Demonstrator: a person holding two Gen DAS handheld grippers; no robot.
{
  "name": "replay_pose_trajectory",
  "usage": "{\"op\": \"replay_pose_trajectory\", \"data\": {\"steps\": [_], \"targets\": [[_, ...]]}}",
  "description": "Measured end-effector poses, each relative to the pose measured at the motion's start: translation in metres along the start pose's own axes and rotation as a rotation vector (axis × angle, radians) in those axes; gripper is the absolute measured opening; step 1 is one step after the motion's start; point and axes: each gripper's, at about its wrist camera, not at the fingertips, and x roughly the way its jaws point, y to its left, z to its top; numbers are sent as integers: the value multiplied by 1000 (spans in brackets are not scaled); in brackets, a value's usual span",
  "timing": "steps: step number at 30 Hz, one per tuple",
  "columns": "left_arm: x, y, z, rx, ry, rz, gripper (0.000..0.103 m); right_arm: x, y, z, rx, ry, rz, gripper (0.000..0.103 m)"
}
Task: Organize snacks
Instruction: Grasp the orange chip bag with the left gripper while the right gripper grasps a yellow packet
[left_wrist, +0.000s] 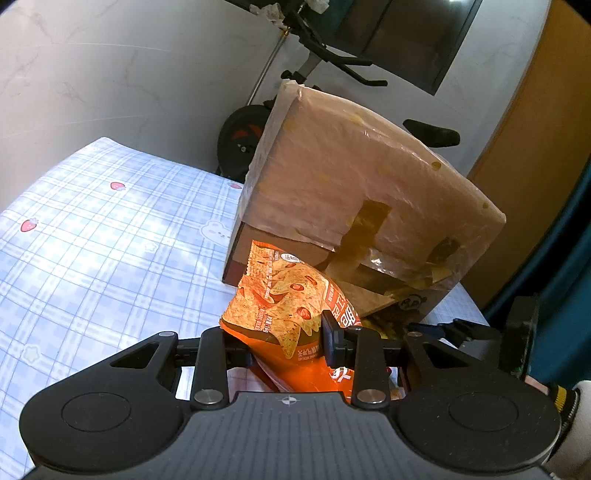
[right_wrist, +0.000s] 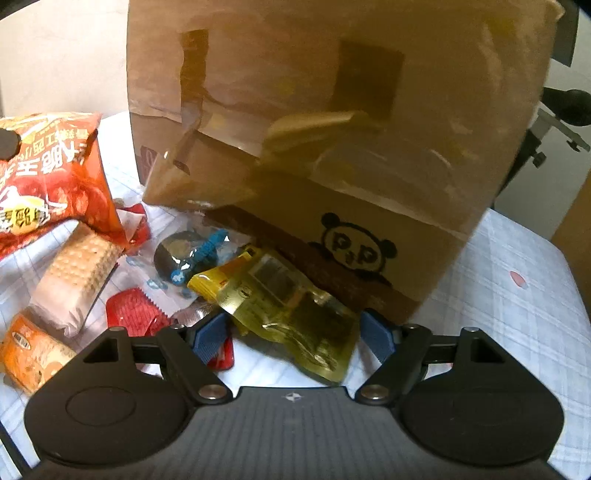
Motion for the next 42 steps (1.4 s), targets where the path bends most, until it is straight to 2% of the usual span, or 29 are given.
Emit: {"op": "replay_pose_trajectory", "data": {"steps": [3, 6, 9, 12, 18, 20, 22, 24, 28, 35, 42], "targets": [[-2, 1, -1, -3, -7, 4, 34, 7, -9, 4, 71, 14, 29, 76], [-4, 5, -2, -17, -10, 12, 34, 7, -17, 5, 156, 32, 66, 65], [-4, 7, -3, -23, -7, 15, 34, -1, -15, 1, 148, 34, 76, 57], [-3, 5, -2, -22, -5, 11, 34, -9, -17, -5, 177, 39, 81, 53], [0, 3, -3, -20, -1, 5, 34, -25, -19, -19, 220, 49, 80, 52], [0, 4, -3, -20, -2, 5, 34, -30, -21, -23, 234, 43, 76, 45], [-1, 5, -4, -22, -4, 5, 34, -33, -23, -24, 257, 34, 71, 29], [-2, 4, -4, -23, -7, 5, 34, -40, -28, -26, 285, 12, 72, 17], [-4, 3, -4, -21, -17, 4, 34, -58, -37, -24, 313, -37, 52, 9], [-15, -3, 3, 6, -51, -10, 34, -81, -49, -11, 369, -113, 50, 6], [-41, -10, 18, 20, -127, -27, 34, -116, -43, 4, 341, -201, 76, 6]]}}
